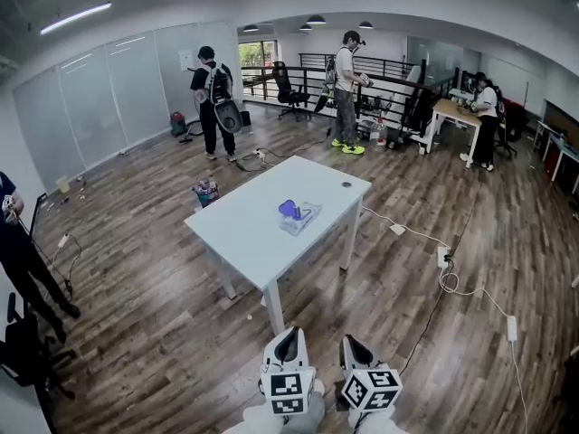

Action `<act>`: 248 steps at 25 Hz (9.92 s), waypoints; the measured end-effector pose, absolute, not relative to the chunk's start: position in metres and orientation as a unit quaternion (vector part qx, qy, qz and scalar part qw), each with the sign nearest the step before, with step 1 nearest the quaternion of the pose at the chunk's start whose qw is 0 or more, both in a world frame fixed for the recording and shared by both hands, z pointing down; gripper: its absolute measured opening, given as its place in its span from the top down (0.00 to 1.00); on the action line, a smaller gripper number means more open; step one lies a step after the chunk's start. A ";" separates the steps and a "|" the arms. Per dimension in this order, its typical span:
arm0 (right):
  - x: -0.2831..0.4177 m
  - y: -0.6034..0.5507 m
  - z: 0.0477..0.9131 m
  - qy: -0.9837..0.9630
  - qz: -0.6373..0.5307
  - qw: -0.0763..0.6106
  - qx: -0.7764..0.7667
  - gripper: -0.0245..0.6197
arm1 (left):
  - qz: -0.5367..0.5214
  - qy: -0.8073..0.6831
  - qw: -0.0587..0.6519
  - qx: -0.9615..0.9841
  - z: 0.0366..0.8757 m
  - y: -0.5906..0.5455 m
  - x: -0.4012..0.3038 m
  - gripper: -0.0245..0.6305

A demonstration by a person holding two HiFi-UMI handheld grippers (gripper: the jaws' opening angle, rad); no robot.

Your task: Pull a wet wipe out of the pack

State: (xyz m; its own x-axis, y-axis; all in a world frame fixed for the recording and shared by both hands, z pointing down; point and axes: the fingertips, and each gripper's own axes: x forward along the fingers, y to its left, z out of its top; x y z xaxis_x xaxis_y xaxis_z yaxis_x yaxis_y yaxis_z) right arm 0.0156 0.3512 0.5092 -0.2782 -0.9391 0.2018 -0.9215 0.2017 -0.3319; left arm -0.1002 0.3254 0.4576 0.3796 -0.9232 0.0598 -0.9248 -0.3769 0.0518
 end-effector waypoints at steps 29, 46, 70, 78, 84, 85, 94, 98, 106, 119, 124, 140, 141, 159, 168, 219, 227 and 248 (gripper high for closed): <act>0.044 0.225 0.513 0.775 -0.209 0.018 -0.597 0.95 | 0.021 -0.562 0.048 0.826 0.460 0.202 -0.073 0.96; 0.067 0.151 0.508 0.771 -0.207 0.008 -0.602 0.95 | 0.025 -0.548 0.045 0.835 0.460 0.122 -0.047 0.96; 0.077 0.056 0.510 0.767 -0.208 0.004 -0.607 0.95 | 0.022 -0.546 0.057 0.836 0.464 0.025 -0.034 0.96; 0.076 0.044 0.507 0.769 -0.205 0.006 -0.606 0.95 | 0.020 -0.549 0.060 0.833 0.464 0.017 -0.036 0.96; 0.070 0.038 0.506 0.774 -0.210 0.012 -0.597 0.95 | 0.024 -0.554 0.056 0.830 0.461 0.014 -0.040 0.96; 0.069 0.038 0.507 0.774 -0.211 0.013 -0.597 0.95 | 0.026 -0.556 0.057 0.829 0.462 0.014 -0.042 0.96; 0.073 0.038 0.511 0.770 -0.215 0.015 -0.600 0.95 | 0.023 -0.556 0.055 0.829 0.465 0.012 -0.043 0.96; 0.077 0.034 0.510 0.771 -0.210 0.014 -0.602 0.95 | 0.022 -0.553 0.053 0.831 0.466 0.008 -0.038 0.96; 0.080 0.018 0.506 0.773 -0.207 0.017 -0.599 0.95 | 0.023 -0.558 0.047 0.828 0.466 -0.006 -0.035 0.96; 0.083 -0.022 0.504 0.791 -0.204 0.013 -0.577 0.95 | 0.021 -0.577 0.057 0.814 0.468 -0.037 -0.028 0.96; 0.088 -0.044 0.506 0.796 -0.205 0.007 -0.569 0.95 | 0.020 -0.585 0.063 0.808 0.469 -0.056 -0.023 0.96; 0.082 -0.134 0.513 0.826 -0.219 -0.023 -0.519 0.95 | 0.037 -0.630 0.071 0.772 0.479 -0.138 -0.026 0.96; 0.083 -0.140 0.513 0.827 -0.220 -0.025 -0.516 0.95 | 0.037 -0.632 0.073 0.770 0.480 -0.144 -0.026 0.96; 0.097 -0.227 0.511 0.855 -0.227 -0.041 -0.465 0.95 | 0.042 -0.670 0.083 0.736 0.480 -0.219 -0.005 0.96; 0.108 -0.261 0.514 0.863 -0.233 -0.044 -0.446 0.95 | 0.051 -0.685 0.081 0.722 0.482 -0.247 0.006 0.96; -0.011 -0.277 0.635 0.904 -0.240 -0.183 -0.304 0.80 | 0.081 -0.785 0.161 0.593 0.546 -0.194 -0.108 0.96; -0.027 -0.274 0.659 0.896 -0.248 -0.223 -0.294 0.77 | 0.089 -0.792 0.177 0.578 0.559 -0.182 -0.129 0.96; -0.044 -0.268 0.681 0.882 -0.235 -0.290 -0.287 0.75 | 0.086 -0.798 0.203 0.561 0.578 -0.168 -0.149 0.96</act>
